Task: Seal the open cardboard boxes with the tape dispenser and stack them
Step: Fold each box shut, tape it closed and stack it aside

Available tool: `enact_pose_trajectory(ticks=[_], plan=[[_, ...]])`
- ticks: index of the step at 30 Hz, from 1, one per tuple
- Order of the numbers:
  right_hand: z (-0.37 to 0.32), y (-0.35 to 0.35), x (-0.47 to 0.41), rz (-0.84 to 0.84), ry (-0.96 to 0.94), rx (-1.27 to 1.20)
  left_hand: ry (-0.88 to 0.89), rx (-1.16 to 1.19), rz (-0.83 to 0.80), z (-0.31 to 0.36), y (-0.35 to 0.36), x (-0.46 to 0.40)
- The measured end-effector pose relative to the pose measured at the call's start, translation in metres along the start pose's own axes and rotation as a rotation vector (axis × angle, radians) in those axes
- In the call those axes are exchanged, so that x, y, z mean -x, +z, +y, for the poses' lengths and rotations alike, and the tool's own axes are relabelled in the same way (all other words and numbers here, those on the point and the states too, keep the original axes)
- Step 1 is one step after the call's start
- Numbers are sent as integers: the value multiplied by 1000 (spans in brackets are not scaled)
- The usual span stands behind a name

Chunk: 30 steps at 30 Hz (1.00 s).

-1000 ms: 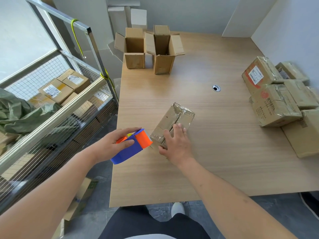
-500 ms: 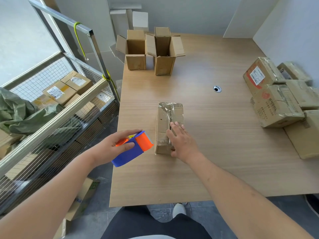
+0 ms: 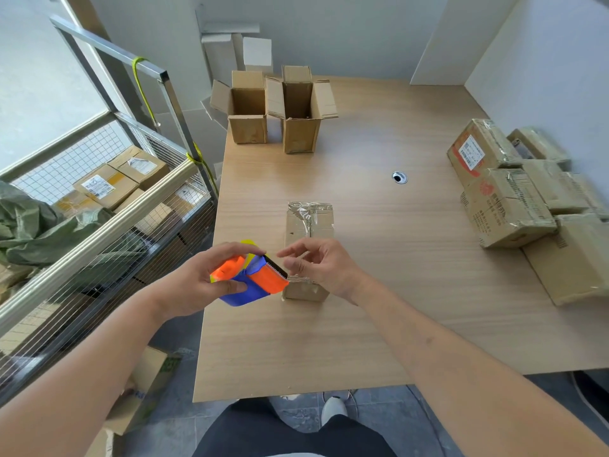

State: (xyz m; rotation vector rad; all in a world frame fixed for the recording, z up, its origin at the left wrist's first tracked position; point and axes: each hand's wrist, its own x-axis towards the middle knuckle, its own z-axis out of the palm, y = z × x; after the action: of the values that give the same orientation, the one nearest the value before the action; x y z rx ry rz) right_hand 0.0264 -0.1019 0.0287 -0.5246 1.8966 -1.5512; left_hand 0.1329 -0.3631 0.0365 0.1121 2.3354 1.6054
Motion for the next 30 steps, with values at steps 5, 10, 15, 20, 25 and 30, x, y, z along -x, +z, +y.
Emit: enact_pose_trajectory(ticks=[5, 10, 15, 20, 25, 30], plan=[[-4, -2, 3, 9, 22, -51, 22, -10, -32, 12, 4, -3], [-5, -7, 8, 74, -26, -38, -5, -110, -75, 19, 6, -6], [2, -11, 13, 102, -37, 62, -18, -147, -81, 21, 14, -10], [10, -14, 19, 147, -47, 153, -31, -192, -131, 22, 17, -17], [18, -11, 22, 201, -9, 162, -9, -250, -140, 24, 24, -26], [28, -6, 26, 314, 5, 150, -23, -311, -164, 25, 31, -34]])
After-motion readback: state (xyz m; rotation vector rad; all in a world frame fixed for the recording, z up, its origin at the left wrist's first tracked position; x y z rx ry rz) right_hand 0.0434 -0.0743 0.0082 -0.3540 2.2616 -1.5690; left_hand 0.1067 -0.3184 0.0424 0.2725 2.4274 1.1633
